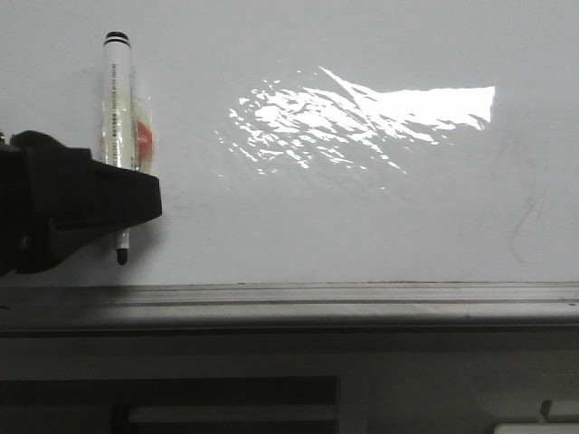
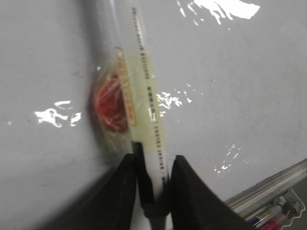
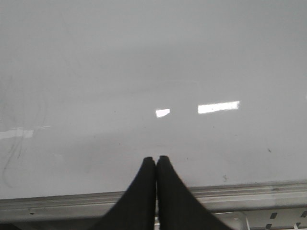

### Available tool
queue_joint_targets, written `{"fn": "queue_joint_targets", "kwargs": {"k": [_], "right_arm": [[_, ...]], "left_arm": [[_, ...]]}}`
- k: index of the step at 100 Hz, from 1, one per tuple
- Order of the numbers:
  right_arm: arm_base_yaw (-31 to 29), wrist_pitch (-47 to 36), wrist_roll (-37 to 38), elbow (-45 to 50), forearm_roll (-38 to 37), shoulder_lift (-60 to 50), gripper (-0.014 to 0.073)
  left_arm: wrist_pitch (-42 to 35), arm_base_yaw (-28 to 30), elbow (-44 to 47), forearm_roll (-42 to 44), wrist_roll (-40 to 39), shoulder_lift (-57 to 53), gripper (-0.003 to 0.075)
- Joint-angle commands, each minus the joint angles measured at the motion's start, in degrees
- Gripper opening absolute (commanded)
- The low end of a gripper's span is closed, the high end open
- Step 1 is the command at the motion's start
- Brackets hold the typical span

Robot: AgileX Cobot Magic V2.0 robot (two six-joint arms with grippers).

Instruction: Write number 9 on whiteboard

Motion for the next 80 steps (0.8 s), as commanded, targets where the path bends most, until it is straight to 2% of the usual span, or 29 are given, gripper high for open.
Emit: {"fn": "queue_joint_targets", "kwargs": {"k": [1,18,32,45,54,65,73,78,80], "right_arm": [[1.4,-5.5,0.1,-1.7,0.0,1.1,-0.0061],[10.4,-4.0,0.0,-2.0,0.0,1.9,-0.0061],[19.8,1.1,-0.1,-5.2,0.1,5.9,-0.0061],[28.1,2.4,-4.4,-9.4,3.2,11.5,-0.0061],[34.0,1.8,-8.1,-12.9,6.4,16.2,-0.0061],[40.3,1.6,-8.5,-16.9,6.6,22.0,-0.0057],[45.1,-0.5,-9.4,-19.2,6.6,26.6,0.0006],[47.9,-2.0,-10.6,-20.4,6.6,29.1,0.0095],[49.1,-2.9,-10.7,-21.0,6.6,30.6,0.0157]], "left_arm": [[-2.1,-0.1,-1.1,-1.9,-0.5,-0.1,-0.0023],[-2.3,-0.1,-1.1,-0.7,-0.5,-0.1,-0.002],[-2.3,-0.1,-1.1,8.8,-0.4,-0.7,-0.002],[-1.2,-0.1,-1.1,16.9,-0.1,-2.1,-0.002],[2.2,-0.1,-1.1,19.7,3.4,-3.7,-0.002],[7.2,-0.1,-1.1,22.3,8.7,-4.8,-0.002],[9.2,-0.1,-1.1,29.1,8.7,-5.5,-0.002],[9.3,-0.1,-1.1,33.5,8.7,-5.9,-0.002],[9.3,-0.1,-1.1,35.2,8.7,-6.0,-0.002]]}}
